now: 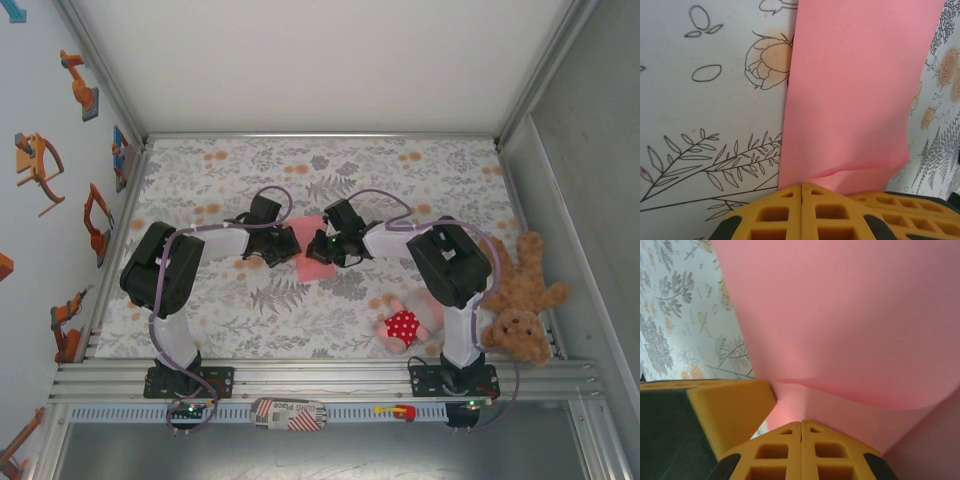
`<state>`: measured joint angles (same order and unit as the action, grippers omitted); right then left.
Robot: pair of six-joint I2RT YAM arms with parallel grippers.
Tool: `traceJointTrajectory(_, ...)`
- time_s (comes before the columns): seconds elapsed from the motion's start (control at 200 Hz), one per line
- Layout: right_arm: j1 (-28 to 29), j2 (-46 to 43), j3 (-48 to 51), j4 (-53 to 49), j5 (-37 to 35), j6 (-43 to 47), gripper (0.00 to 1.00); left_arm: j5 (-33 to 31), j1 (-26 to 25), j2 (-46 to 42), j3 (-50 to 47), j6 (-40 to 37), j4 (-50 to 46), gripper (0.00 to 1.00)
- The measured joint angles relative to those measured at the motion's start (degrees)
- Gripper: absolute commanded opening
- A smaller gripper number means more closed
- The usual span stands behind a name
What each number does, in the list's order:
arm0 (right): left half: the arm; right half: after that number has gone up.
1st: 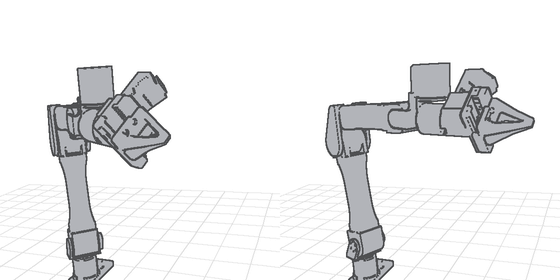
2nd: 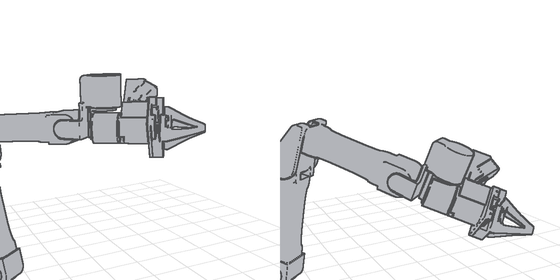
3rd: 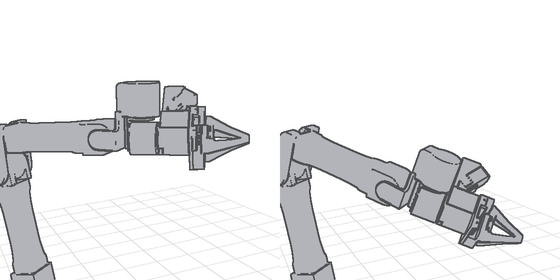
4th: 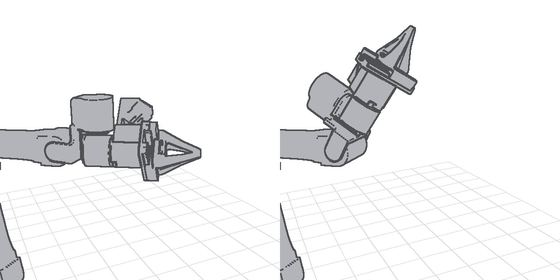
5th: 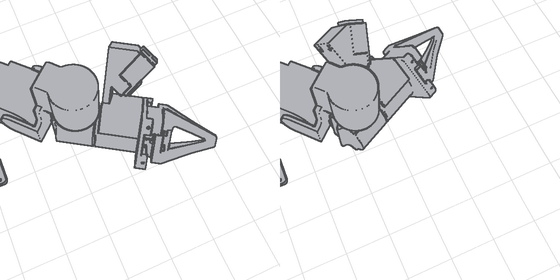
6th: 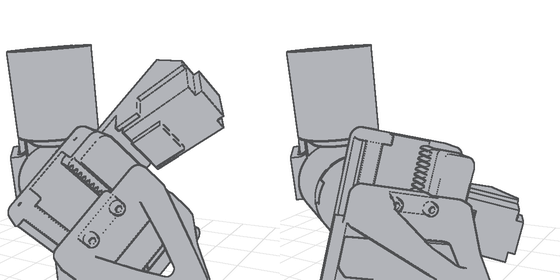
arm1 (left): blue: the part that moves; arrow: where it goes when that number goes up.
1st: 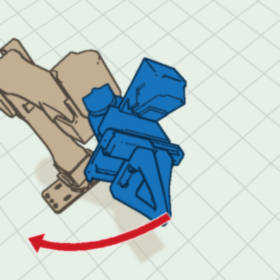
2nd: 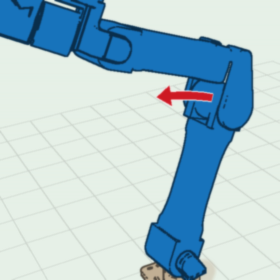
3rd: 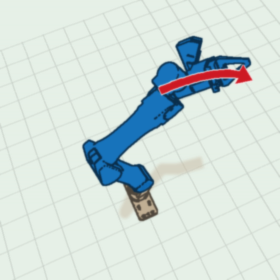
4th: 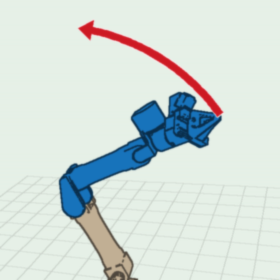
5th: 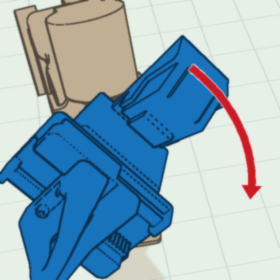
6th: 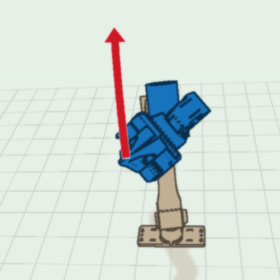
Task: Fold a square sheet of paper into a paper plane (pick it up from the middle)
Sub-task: Fold the triangle a second time at the center of the table.
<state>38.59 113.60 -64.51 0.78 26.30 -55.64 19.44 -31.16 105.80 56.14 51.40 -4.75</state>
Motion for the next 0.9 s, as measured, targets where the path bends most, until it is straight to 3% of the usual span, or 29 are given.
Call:
traceJointTrajectory(0.486,-1.4,0.0,-0.9,-0.7,1.7,7.1,0.00,-0.1,-0.1,0.7,1.6,-2.4,-2.4,0.00)
traceJointTrajectory(0.896,-4.2,-0.1,2.0,1.1,-0.3,7.5,0.00,-1.5,-0.4,0.9,2.3,-4.7,-3.7,0.00)
